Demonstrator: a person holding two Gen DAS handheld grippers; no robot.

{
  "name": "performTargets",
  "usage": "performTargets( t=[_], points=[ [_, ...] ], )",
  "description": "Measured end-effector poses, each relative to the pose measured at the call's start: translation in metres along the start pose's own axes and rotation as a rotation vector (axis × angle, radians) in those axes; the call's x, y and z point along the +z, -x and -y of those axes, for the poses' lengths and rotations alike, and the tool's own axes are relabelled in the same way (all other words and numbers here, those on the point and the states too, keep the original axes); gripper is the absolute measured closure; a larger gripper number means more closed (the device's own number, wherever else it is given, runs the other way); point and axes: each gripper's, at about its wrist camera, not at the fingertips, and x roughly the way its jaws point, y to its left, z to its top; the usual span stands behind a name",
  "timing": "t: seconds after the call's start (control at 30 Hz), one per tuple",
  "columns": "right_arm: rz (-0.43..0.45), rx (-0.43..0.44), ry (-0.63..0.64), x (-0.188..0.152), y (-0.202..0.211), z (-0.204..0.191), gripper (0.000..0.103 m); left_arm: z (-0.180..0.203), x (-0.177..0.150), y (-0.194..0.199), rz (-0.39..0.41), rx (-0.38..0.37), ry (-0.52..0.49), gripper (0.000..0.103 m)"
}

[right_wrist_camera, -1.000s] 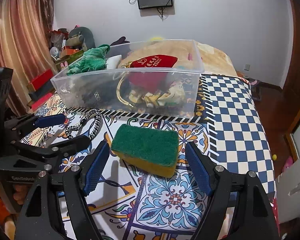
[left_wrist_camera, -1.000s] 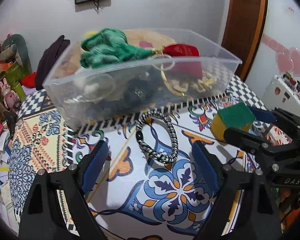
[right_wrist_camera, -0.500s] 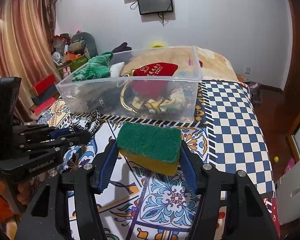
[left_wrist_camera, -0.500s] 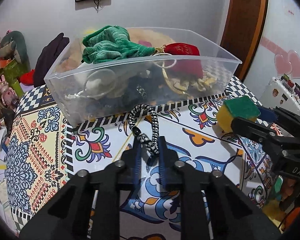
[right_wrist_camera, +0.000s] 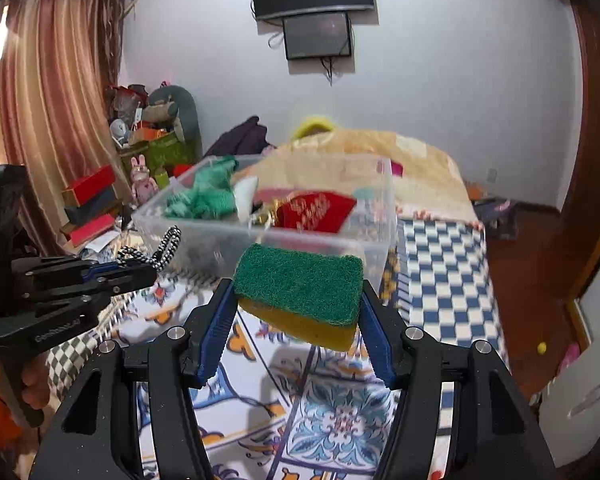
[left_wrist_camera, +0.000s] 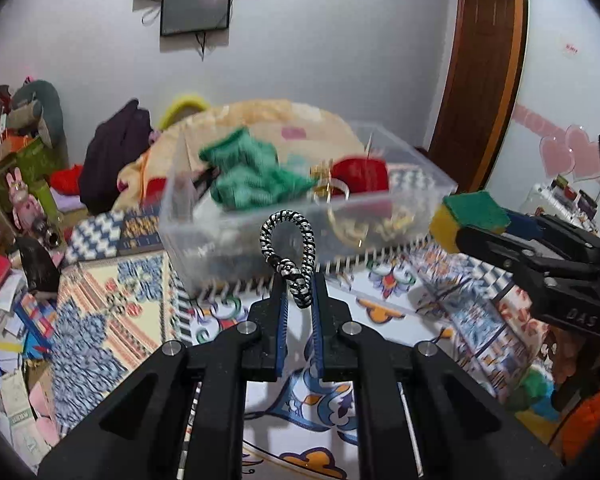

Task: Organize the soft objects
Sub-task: 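Lower the sponge and beaded cord into the clear box and open both tools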

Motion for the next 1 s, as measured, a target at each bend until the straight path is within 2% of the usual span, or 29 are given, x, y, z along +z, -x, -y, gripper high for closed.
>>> performTargets(
  t=[0.17, 0.4, 0.67, 0.8, 0.97, 1.0],
  points=[
    [0.05, -0.003, 0.013, 0.021, 0.0, -0.002, 0.047, 0.003, 0.022, 0.012, 0.061, 0.0, -0.027, 0.093],
    [0.062, -0.009, 0.029, 0.04, -0.019, -0.004, 0.047, 0.005, 0.047, -0.007, 0.075, -0.028, -0.024, 0.093],
    [0.019, -0.053, 0.043, 0.045, -0.048, 0.0, 0.047, 0.01, 0.063, -0.046, 0.022, -0.062, -0.04, 0.093],
    [-0.011, -0.041, 0.021, 0.045, -0.059, 0.006, 0.047, 0.011, 0.066, -0.062, -0.013, -0.088, -0.04, 0.092],
    [-0.036, -0.033, 0.03, 0.041, -0.066, 0.005, 0.044, 0.012, 0.064, -0.075, -0.032, -0.059, -0.058, 0.091],
    [-0.041, -0.032, 0.033, 0.039, -0.068, 0.005, 0.044, 0.011, 0.063, -0.077, -0.041, -0.061, -0.054, 0.088]
  ],
)
